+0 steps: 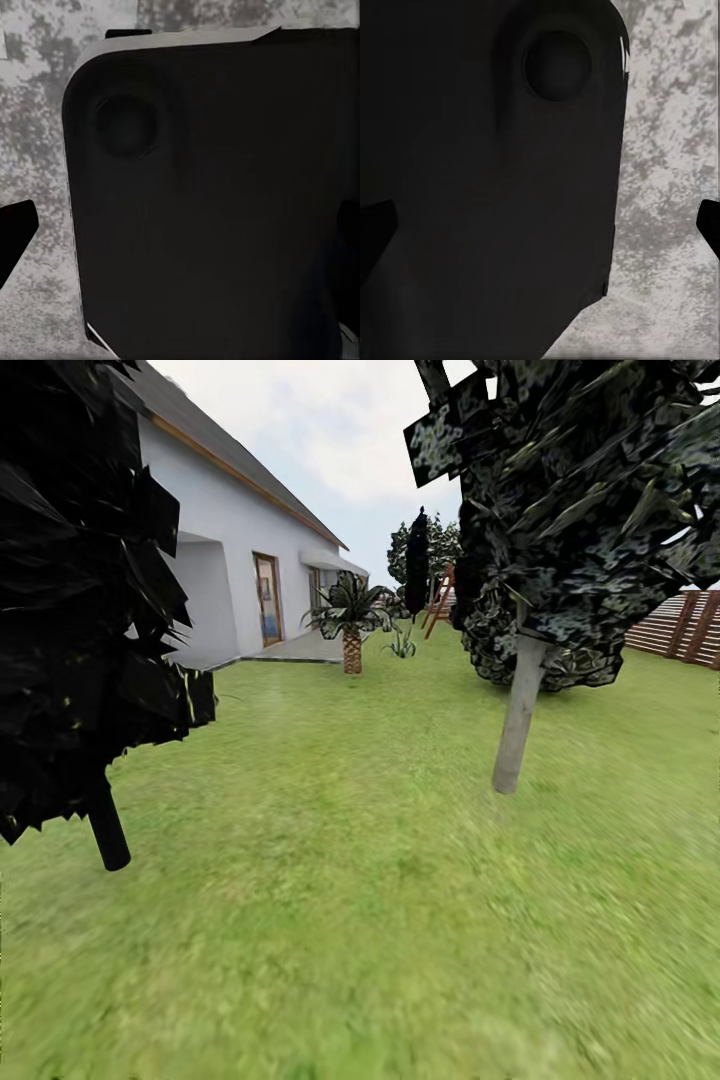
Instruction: Pick up the pesticide atomizer in the garden and spray insectifuge to fully cover both potted plants in the garden.
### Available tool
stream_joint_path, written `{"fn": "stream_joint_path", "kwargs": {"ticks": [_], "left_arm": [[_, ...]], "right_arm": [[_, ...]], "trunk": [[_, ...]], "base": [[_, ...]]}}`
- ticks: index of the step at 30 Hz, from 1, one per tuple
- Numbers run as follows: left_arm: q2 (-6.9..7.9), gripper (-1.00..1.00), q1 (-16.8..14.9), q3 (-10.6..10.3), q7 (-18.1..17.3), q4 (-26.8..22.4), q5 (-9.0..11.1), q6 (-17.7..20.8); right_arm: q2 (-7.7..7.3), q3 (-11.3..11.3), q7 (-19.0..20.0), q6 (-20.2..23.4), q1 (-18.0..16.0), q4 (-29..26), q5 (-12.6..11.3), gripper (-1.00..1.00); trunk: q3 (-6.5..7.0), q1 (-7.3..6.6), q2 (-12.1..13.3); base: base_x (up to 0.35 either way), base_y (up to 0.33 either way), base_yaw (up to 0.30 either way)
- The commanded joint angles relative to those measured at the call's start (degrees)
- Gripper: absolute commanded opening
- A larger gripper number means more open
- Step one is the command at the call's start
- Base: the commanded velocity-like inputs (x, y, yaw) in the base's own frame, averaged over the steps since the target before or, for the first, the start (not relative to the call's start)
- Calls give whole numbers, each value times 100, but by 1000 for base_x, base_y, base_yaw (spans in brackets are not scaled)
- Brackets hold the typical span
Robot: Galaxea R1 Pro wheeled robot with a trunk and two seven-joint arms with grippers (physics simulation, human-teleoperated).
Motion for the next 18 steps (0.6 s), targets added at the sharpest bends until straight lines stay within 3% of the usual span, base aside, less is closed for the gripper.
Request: {"fn": "stream_joint_path", "kwargs": {"ticks": [1,7,11,18], "left_arm": [[-9,100,0,-2,-1,-8,0,-12],[-32,100,0,-3,-1,-11,-1,-14],[-34,100,0,2,-1,-11,-1,-14],[-35,100,-2,14,-1,-44,-1,-14]], "right_arm": [[3,1,2,-1,-2,-2,1,100],[-7,-27,4,-1,-2,-8,-34,100],[-9,-33,4,-1,-2,-8,-39,100],[-10,-34,-4,-1,-2,-13,-40,100]], "trunk": [[-5,-3,-3],[-5,-3,-3],[-5,-3,-3],[-5,-3,-3]], "base": [[-263,-170,0],[-274,-179,14],[-282,-175,179],[-73,-41,116]]}}
